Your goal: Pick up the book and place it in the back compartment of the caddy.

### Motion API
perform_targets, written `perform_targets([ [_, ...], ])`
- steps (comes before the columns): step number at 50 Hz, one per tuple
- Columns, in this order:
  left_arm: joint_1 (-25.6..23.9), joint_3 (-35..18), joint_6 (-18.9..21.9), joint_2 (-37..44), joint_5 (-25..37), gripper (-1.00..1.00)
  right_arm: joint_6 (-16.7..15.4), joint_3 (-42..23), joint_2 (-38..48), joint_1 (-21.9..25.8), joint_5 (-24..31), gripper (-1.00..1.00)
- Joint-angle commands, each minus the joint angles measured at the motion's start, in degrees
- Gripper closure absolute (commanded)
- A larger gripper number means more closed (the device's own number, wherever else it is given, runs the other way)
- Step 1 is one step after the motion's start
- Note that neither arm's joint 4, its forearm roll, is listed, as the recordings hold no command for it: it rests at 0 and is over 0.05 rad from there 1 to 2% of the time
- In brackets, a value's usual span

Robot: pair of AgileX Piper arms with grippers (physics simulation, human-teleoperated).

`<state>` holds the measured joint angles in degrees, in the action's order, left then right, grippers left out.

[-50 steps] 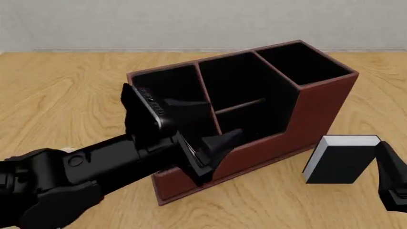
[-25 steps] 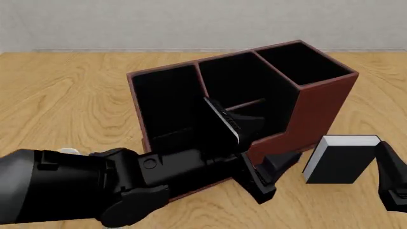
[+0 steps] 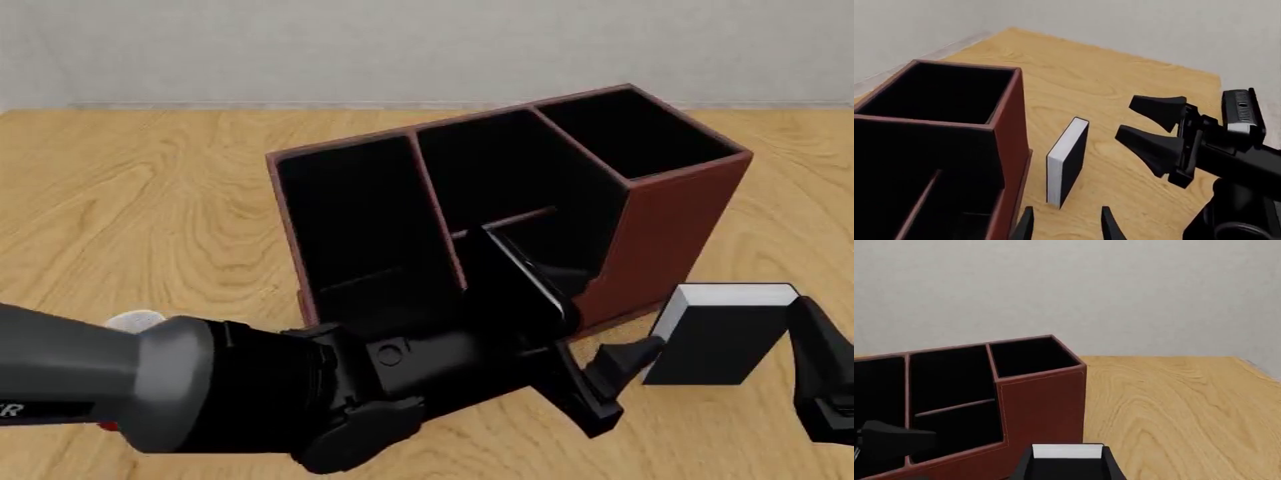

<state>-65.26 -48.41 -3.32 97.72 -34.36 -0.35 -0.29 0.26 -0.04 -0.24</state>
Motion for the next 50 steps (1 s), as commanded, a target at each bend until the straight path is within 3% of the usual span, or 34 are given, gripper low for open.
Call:
perform_targets([
  [1,-0.47,-2.31,-0.80,3.96,-0.27,-1.00,0.03,-0.11,-0.01,0.00,0.15,-1.00],
  [20,0.76,-5.01,-0.19,8.60,-0.42,-1.00,-0.02,-0.02,-0.05,0.01,0.07,-1.00],
  [23,1.73,-4.67,-2.56,8.24,-1.01,-1.00,-0.04,-0.13,-0.11,0.02,0.20,-1.00],
  [48,3.38,-12.63,-0.76,13.64,2.33,-1.00,0.07,-0.04,-0.05,0.01,0.15,-1.00],
  [50,2.40,-13.94,-2.06,14.30,2.66,-1.00,-0.02,-0.01,-0.11,0.01,0.10,-1.00],
])
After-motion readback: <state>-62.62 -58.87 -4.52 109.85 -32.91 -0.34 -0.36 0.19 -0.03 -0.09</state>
